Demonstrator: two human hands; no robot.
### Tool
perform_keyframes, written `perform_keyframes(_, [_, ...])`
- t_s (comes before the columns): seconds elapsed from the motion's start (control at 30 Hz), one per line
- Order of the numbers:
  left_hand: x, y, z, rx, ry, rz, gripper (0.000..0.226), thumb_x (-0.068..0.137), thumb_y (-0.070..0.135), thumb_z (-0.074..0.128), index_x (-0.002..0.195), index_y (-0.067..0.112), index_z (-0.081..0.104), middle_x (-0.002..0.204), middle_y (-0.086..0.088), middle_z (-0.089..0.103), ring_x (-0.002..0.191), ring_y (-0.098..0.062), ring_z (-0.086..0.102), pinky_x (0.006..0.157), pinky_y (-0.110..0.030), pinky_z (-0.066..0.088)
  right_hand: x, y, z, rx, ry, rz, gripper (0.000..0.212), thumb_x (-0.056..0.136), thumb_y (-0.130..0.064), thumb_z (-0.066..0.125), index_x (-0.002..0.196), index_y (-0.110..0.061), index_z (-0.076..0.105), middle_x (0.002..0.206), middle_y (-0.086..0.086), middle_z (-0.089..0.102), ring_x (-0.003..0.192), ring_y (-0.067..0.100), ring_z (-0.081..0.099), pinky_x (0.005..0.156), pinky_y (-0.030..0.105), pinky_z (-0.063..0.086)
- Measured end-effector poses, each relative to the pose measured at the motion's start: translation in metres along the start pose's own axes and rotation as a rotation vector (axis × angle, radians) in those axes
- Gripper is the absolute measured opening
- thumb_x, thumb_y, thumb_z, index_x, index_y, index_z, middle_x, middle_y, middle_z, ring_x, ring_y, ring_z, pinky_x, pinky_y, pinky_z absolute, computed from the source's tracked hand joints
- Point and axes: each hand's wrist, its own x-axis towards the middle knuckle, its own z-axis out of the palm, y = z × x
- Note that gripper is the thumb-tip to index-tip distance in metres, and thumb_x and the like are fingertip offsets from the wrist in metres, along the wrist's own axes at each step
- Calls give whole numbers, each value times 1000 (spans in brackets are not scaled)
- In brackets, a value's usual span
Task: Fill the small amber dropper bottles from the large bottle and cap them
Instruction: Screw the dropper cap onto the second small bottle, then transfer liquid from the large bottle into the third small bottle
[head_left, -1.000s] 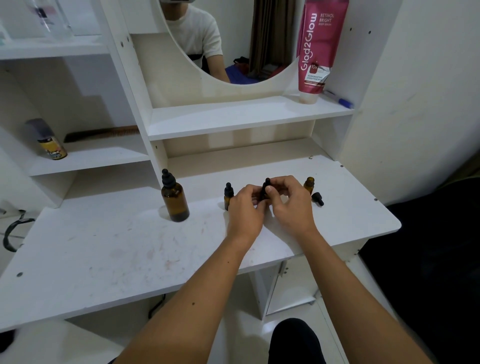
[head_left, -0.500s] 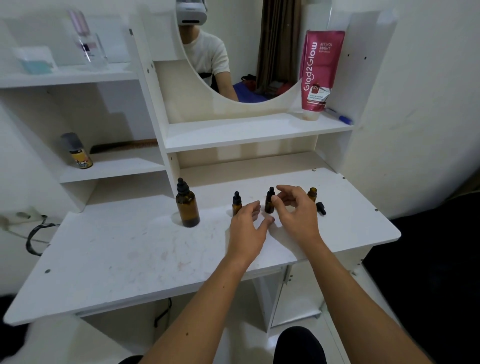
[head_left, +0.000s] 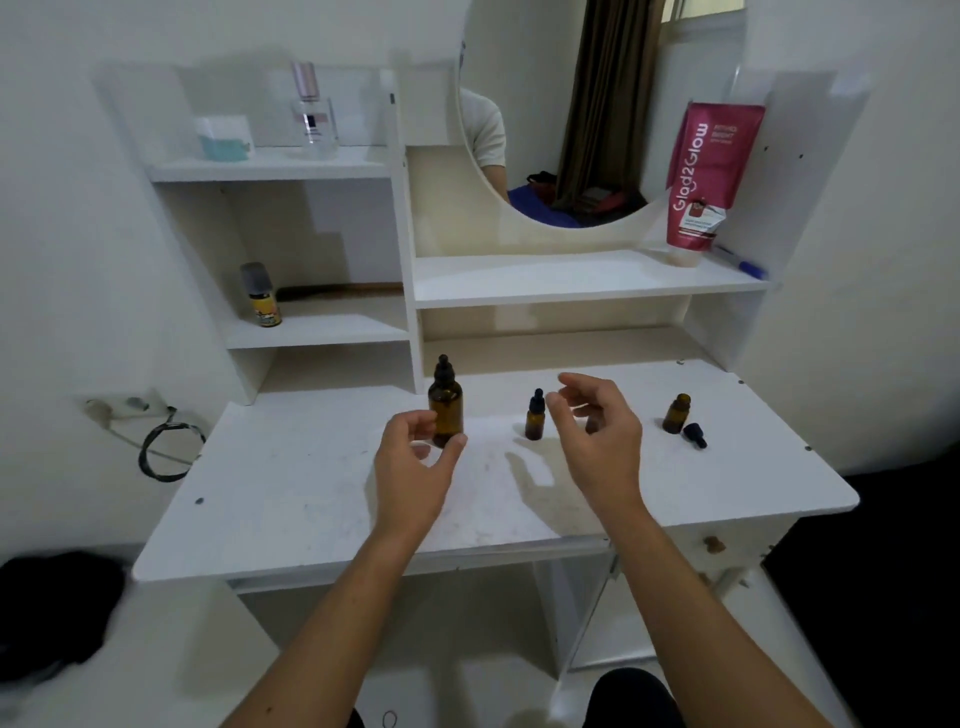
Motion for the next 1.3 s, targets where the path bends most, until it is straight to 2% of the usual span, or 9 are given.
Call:
perform_keyframes(0.17, [15,-2,4,-17,-86,-64,77,77,47,88,139,28,46,142,5,55,121,-17,58,105,-37,53,12,-29,50,-32,-213,-78,29,98,-23,75,126,-19,72,116,-5,73,102,4,69,85,10,53])
perform_keyframes(0.33, [29,-7,7,5,-147,-65,58,89,35,80,139,26,52,135,5,65,121,-17,63,108,-36,51,28,-38,87,-119,-385,-91,33,101,-24,71,133,-14,71,122,-1,75,109,9,70,97,18,56])
perform_keyframes(0.43, [31,-10,7,10,-134,-68,47,94,31,75,136,23,57,128,6,68,115,-15,64,100,-25,50,36,-37,96,-139,-362,-65,24,101,-21,71,122,-11,77,113,3,79,101,11,72,91,10,54])
perform_keyframes(0.5, [31,-11,8,-12,-127,-67,44,94,28,75,134,22,58,124,7,68,113,-14,65,102,-28,53,38,-35,98,-117,-325,-4,20,100,-21,73,116,-12,79,107,0,80,95,7,73,83,4,51])
perform_keyframes(0.6, [31,-12,9,-18,-120,-63,42,94,26,76,132,23,60,123,7,68,111,-13,64,104,-34,54,40,-34,100,-48,-278,89,5,97,-22,76,99,-19,80,94,-7,79,88,1,73,80,7,54])
perform_keyframes(0.7, [31,-11,11,0,-112,-66,42,93,28,76,132,24,60,128,5,68,114,-16,65,105,-36,54,41,-34,102,-18,-249,117,6,95,-20,78,89,-22,78,87,-8,78,85,4,74,79,13,56])
perform_keyframes(0.83, [32,-12,12,9,-110,-78,43,93,29,76,133,23,60,129,4,69,115,-18,66,108,-39,53,43,-37,102,-58,-271,98,7,95,-19,78,88,-18,76,82,-14,72,75,-10,66,73,3,49])
perform_keyframes(1.03, [30,-11,12,21,-113,-80,45,93,30,76,134,23,59,126,9,67,116,-16,65,99,-23,46,43,-43,96,-40,-347,128,9,97,-24,77,104,-19,78,94,-10,76,93,3,72,86,14,55])
perform_keyframes(1.3, [26,-5,10,49,-111,-70,50,93,34,76,138,22,57,131,2,68,118,-20,64,105,-34,50,52,-64,82,94,-253,76,19,98,-19,75,115,-10,78,102,-5,80,96,1,75,88,11,55])
